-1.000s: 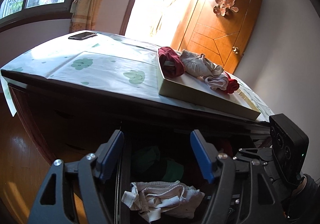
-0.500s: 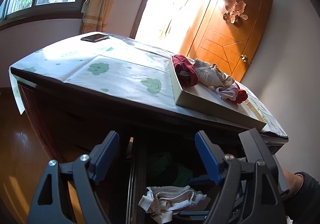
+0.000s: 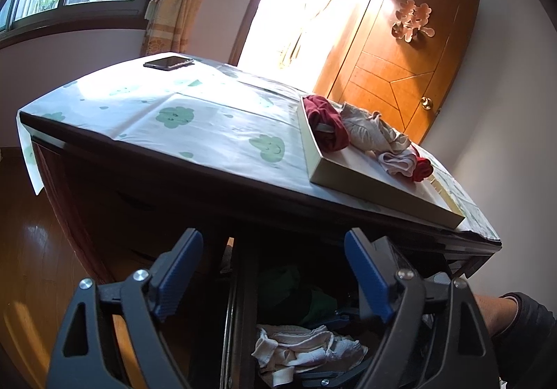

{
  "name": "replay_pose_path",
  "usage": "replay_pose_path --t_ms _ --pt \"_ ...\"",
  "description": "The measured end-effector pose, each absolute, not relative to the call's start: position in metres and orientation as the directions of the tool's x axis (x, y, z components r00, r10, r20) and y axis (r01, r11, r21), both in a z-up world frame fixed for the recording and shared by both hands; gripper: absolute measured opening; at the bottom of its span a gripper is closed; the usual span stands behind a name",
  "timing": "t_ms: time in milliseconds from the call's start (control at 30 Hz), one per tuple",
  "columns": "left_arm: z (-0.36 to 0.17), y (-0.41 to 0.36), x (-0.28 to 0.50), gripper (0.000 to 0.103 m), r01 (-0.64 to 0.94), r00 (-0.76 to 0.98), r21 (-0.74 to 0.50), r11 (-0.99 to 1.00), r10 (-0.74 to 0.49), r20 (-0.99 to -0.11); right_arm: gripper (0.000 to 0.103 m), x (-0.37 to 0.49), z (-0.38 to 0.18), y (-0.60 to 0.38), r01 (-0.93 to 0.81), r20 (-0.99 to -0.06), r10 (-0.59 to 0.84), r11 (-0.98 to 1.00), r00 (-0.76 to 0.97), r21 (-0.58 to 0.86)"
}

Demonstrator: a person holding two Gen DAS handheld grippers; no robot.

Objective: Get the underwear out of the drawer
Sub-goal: 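Grasp the white underwear with the right tool and lift it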

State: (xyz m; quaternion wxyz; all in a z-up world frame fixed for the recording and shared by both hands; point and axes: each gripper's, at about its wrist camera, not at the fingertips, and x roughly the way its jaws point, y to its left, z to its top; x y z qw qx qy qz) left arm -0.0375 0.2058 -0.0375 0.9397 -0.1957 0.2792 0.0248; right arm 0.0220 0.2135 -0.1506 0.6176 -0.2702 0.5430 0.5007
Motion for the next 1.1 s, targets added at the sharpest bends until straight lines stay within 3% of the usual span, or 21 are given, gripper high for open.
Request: replay_pose_path --t_ms 133,233,333,600,900,1100 --pt "-0.038 0.205 -0.036 0.086 -0.153 0.839 -0.35 0.924 -0.066 -0.541 0.067 0.026 -0.162 0.211 -0.888 -0.929 0.34 0.368 -0.148 0.277" --pt "-0.039 0.202 -0.035 0.086 -0.147 0.833 -0.34 0.929 -0.069 -0.549 0.043 0.025 -0.165 0.203 -0.87 -0.914 0.373 0.384 -0.16 0.309" --pt "-0.04 0.198 -0.034 0.086 -0.137 0.829 -0.33 0.934 -0.075 -0.554 0.037 0.021 -0.154 0.185 -0.863 -0.901 0.424 0.415 -0.095 0.287" --pt "-0.049 0.171 -0.025 0.086 -0.071 0.789 -0.278 0.958 -0.116 -0.603 0.036 0.015 -0.107 0.095 -0.785 -0.799 0.6 0.517 0.048 0.341" --pt "-0.073 0.12 -0.002 0.086 0.068 0.661 -0.106 0.992 -0.124 -0.74 0.036 0.017 -0.091 0.021 -0.713 -0.806 0.536 0.665 0.25 0.221" --pt "-0.083 0.082 0.012 0.086 0.292 0.574 0.062 0.954 -0.123 -0.81 0.036 0.018 -0.089 -0.002 -0.681 -0.8 0.53 0.698 0.282 0.222"
